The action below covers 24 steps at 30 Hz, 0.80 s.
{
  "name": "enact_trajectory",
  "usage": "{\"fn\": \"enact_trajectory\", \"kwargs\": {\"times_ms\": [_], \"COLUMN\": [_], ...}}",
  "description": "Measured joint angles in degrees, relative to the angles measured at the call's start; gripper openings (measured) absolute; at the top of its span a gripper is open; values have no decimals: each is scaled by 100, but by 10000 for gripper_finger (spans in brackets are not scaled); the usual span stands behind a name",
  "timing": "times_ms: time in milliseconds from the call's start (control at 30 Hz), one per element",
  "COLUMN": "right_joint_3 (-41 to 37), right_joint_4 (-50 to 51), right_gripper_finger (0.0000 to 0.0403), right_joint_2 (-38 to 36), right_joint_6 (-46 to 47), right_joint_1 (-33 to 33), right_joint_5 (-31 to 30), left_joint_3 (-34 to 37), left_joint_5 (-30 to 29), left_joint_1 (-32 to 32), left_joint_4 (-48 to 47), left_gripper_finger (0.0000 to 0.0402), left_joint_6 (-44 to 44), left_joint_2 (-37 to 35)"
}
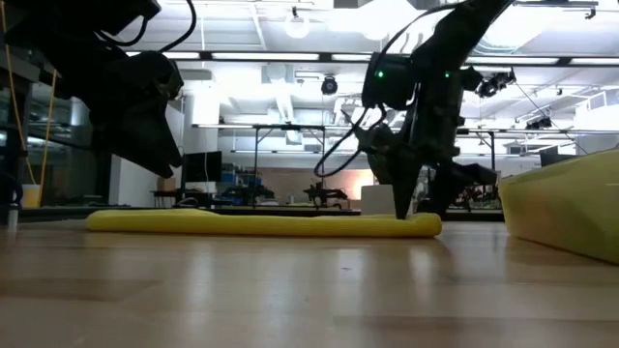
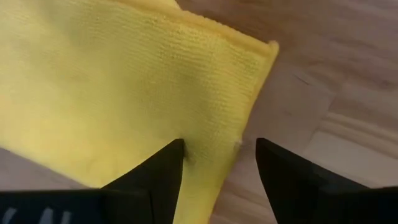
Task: Fold microfiber towels
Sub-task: Fold the yellow microfiber cloth
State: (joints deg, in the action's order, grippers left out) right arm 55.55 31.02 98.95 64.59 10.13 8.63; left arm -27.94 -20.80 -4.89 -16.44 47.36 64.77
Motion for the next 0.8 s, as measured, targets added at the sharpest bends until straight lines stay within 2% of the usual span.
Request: {"fn": "enact_trajectory", "kwargs": {"times_ms": [300,400,533,733,800], "right_joint_3": [0,0,28,0,-6], "right_joint_4": [-428,-433,-435,-341,-220], "right_gripper_finger": [195,184,136,20,10], "right_joint_2": [126,146,323,322,173], "right_joint_6": [292,291,293,-163,-340], "right_joint_1": [-4,-4,-4,-13,-7], "right_joint_5": [42,-13,-47,-172,-312], "left_joint_3": [0,0,0,-279,-438], "left_joint_5": [-37,-39,-78,3,-73], "left_joint_1": [2,2,2,32,101], "left_joint_4": [0,0,4,-341,-638], "left_gripper_finger": [184,184,184,184,184], "left_joint_6": [-110,-112,-130,-834,-1061], "left_joint_2": [0,0,-2,-242,-428]}}
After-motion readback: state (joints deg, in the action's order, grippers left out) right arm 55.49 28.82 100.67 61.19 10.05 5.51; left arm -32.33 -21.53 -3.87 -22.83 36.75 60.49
